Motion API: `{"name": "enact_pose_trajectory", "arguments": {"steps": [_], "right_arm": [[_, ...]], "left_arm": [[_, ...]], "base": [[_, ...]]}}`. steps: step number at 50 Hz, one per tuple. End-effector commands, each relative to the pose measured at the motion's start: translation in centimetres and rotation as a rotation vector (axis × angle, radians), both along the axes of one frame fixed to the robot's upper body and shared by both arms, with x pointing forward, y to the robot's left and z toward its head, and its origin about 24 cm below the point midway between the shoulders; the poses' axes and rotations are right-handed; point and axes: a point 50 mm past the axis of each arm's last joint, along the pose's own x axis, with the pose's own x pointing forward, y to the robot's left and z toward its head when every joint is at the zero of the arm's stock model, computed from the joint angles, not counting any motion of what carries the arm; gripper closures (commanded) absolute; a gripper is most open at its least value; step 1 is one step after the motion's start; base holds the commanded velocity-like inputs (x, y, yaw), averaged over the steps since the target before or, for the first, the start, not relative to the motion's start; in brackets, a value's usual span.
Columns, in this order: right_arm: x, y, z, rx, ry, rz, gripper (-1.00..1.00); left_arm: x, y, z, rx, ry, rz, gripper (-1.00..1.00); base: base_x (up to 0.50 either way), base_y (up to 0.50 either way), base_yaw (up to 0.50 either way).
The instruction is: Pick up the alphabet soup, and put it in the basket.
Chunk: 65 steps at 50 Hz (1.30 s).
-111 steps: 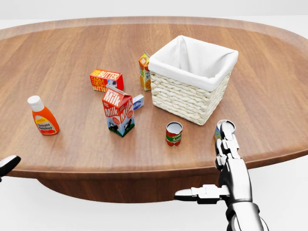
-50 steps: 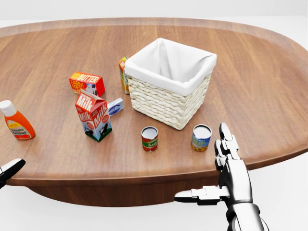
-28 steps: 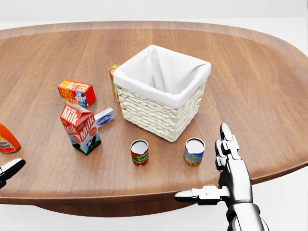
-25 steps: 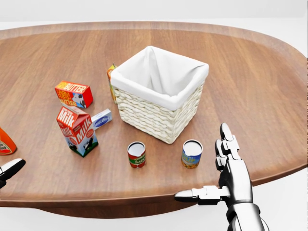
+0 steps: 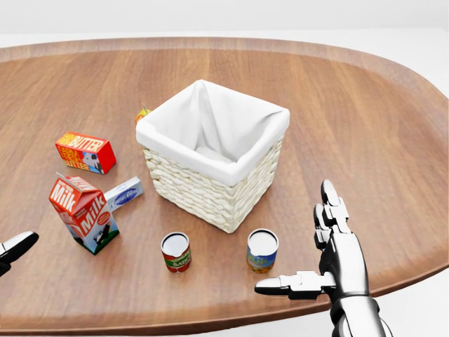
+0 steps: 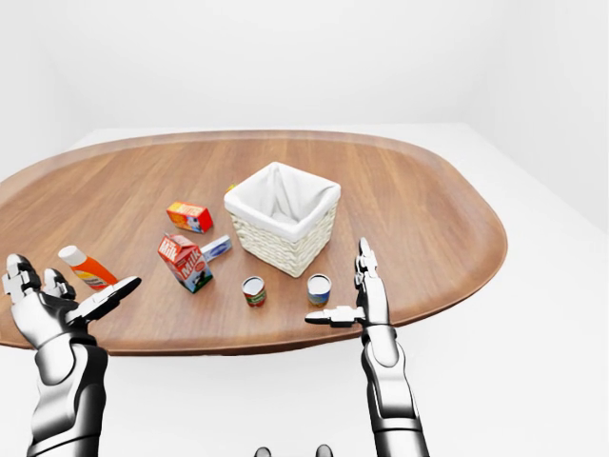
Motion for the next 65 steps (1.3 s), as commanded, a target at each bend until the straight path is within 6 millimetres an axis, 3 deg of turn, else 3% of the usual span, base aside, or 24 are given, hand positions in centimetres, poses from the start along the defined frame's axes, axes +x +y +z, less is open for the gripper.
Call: {"name": "enact_pose_trajectory", "arguments": {"steps": [1,65], "right_arm": [[0.00,0.08,0.01,-0.006,0.003,0.003,-1.00],[0.09,0.07,-0.28,-0.011,0.021,-0.005,-1.00]], "left_arm": [[-0.18,0.13,0.30,-0.002,-0.015,0.010,-1.00],[-0.24,0.02,0.35,0.010,-0.013,0.007,-1.00]], "base": [[0.19,-0.03,0.00],[0.19,0.00,0.00]]}}
